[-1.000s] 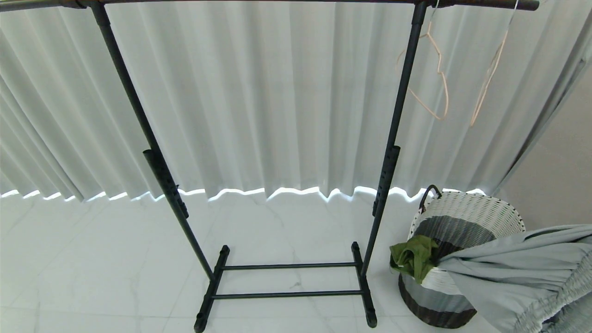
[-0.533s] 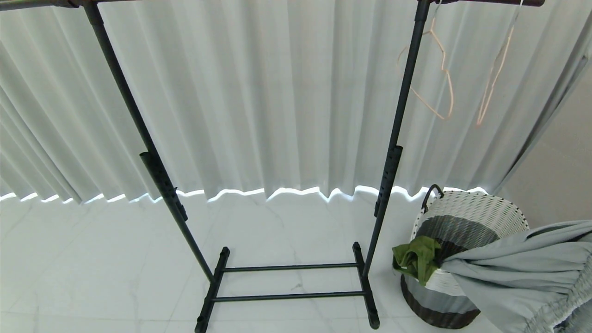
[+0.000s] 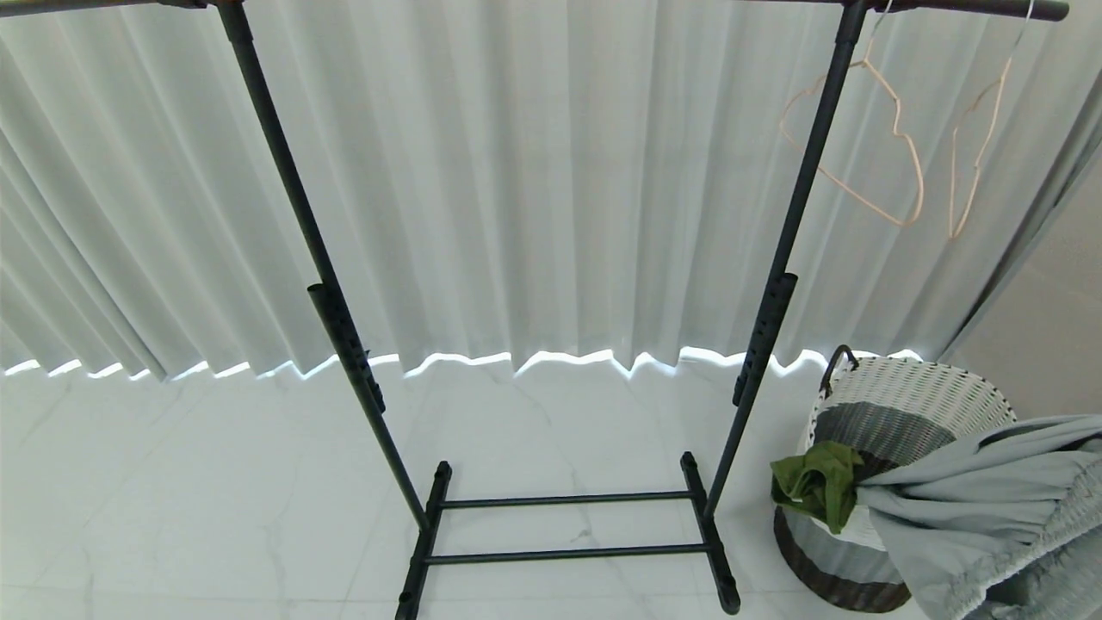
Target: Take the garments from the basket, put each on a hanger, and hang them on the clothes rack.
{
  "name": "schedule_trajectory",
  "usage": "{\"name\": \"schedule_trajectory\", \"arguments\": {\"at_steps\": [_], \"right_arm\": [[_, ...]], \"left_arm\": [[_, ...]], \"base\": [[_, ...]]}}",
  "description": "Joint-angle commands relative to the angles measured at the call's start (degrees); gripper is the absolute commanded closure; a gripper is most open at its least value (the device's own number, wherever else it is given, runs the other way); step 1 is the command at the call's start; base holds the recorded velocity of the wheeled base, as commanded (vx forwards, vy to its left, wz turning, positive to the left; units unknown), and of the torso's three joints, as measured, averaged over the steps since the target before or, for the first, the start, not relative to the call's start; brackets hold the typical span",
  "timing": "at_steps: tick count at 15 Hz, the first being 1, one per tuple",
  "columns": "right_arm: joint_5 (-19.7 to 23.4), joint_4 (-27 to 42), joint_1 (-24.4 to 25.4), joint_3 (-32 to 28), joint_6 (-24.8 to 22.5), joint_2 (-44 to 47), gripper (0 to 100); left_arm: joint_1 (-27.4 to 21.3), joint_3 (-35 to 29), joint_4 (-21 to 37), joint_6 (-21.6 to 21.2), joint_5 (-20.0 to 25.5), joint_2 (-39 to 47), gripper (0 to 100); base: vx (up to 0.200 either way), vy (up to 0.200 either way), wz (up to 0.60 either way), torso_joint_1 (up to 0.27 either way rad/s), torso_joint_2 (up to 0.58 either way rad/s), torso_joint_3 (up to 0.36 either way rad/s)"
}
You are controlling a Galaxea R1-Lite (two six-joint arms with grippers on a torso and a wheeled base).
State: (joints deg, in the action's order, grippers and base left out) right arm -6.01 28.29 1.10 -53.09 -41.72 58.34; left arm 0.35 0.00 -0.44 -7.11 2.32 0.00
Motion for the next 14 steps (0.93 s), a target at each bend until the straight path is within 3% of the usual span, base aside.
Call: {"name": "schedule_trajectory", "arguments": {"at_steps": [1,7,8,10,14], "right_arm": [[0.0,0.1,0.0,0.0,0.0,0.2,100],[0.6,1.9,0.5,-0.3,1.6,-0.9,100],[1.2,2.6,0.9,-1.0,2.7,-1.6,100],[1.4,10.0,1.0,-6.9,3.7,-1.9,100],[4.0,30.9,1.2,-26.3,5.9,-1.3,100]], "left_arm": [[0.0,0.0,0.1,0.0,0.0,0.0,0],[-0.1,0.0,-0.6,0.0,0.3,0.0,0],[-0.6,-3.3,-1.1,1.7,2.3,0.4,0],[-1.0,-10.8,-1.2,3.9,8.6,6.2,0],[-1.6,-27.5,-1.4,4.3,17.5,29.4,0]], "base": [[0.0,0.0,0.0,0.0,0.0,0.0],[0.0,0.0,0.0,0.0,0.0,0.0],[0.0,0.0,0.0,0.0,0.0,0.0],[0.0,0.0,0.0,0.0,0.0,0.0],[0.0,0.0,0.0,0.0,0.0,0.0]]}}
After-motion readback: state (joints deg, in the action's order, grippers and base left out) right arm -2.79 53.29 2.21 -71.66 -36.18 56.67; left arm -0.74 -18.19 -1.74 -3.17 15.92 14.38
